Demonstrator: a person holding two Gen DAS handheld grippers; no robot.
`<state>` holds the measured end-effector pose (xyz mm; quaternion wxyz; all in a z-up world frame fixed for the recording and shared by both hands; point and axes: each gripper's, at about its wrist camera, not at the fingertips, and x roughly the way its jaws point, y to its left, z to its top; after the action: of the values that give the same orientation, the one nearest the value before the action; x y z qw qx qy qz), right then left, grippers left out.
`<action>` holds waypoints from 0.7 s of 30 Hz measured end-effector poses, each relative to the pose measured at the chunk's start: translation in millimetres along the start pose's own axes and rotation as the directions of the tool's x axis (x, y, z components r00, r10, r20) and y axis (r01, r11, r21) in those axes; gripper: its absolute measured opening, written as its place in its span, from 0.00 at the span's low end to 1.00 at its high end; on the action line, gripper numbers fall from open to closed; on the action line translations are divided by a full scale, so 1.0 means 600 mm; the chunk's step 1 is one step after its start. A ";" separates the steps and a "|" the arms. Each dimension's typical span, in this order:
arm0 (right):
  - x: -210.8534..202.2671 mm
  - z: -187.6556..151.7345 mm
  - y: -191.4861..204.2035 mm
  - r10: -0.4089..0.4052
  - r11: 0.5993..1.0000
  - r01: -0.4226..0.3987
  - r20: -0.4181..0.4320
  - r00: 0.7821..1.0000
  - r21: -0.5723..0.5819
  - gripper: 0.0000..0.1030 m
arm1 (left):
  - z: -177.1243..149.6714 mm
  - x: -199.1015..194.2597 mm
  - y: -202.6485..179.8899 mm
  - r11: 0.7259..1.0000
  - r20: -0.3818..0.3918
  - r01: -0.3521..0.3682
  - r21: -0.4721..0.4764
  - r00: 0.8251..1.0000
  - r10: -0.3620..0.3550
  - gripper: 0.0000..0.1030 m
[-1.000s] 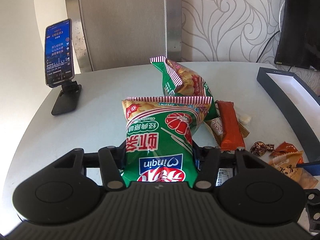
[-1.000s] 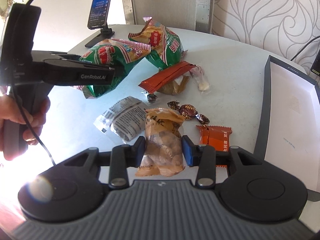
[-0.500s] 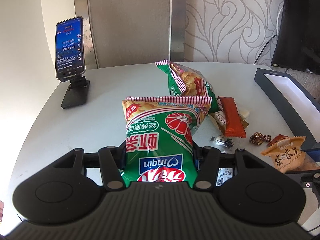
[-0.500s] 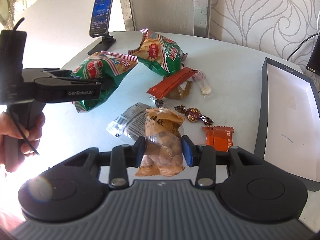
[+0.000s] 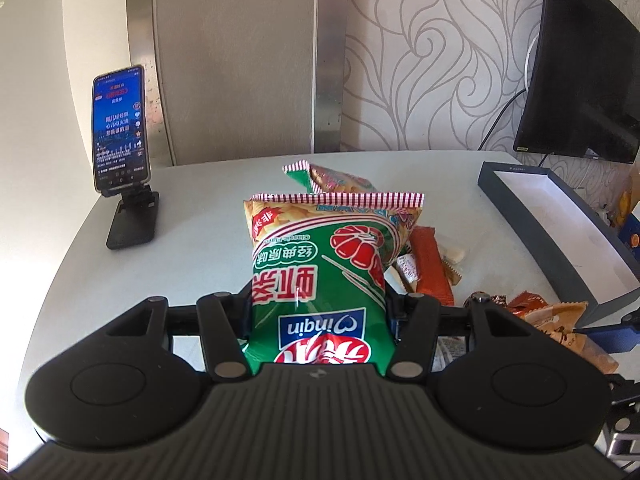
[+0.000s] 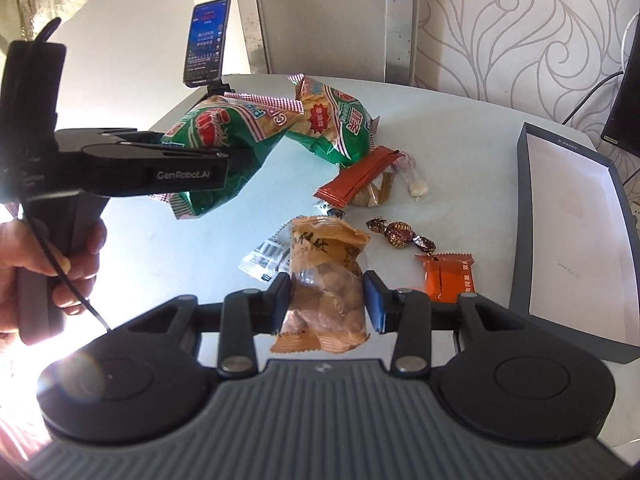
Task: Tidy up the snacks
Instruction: 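Carry the green bag and nut bag over the white tray with both grippers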
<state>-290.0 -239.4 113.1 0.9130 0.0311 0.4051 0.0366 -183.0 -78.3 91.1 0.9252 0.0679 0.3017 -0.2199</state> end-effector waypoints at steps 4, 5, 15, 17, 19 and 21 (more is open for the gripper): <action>-0.013 0.003 -0.020 0.008 1.000 -0.009 0.034 0.999 0.005 0.41 | 0.026 -0.007 -0.036 1.000 0.035 0.011 0.024 0.999 -0.012 0.59; -0.017 0.003 -0.026 0.008 1.000 -0.008 0.039 0.999 0.007 0.41 | 0.032 -0.006 -0.048 0.999 0.040 0.016 0.029 0.999 -0.017 0.59; -0.063 -0.008 -0.151 -0.071 0.995 0.064 0.091 0.993 0.076 0.41 | 0.093 0.035 -0.234 0.981 0.049 0.141 0.132 0.988 -0.149 0.59; -0.069 -0.011 -0.184 -0.098 0.991 0.089 0.094 0.991 0.096 0.41 | 0.103 0.052 -0.284 0.972 0.046 0.167 0.167 0.983 -0.177 0.59; -0.072 -0.013 -0.215 -0.126 0.987 0.116 0.093 0.988 0.109 0.41 | 0.110 0.071 -0.330 0.962 0.042 0.192 0.192 0.978 -0.203 0.59; -0.070 -0.015 -0.244 -0.152 0.983 0.142 0.086 0.985 0.115 0.41 | 0.119 0.092 -0.375 0.954 0.032 0.217 0.208 0.973 -0.228 0.59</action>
<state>-318.8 -388.9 125.6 0.9283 0.0524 0.3641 -0.0547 -206.3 -318.1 118.3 0.8908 0.1214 0.2577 -0.3540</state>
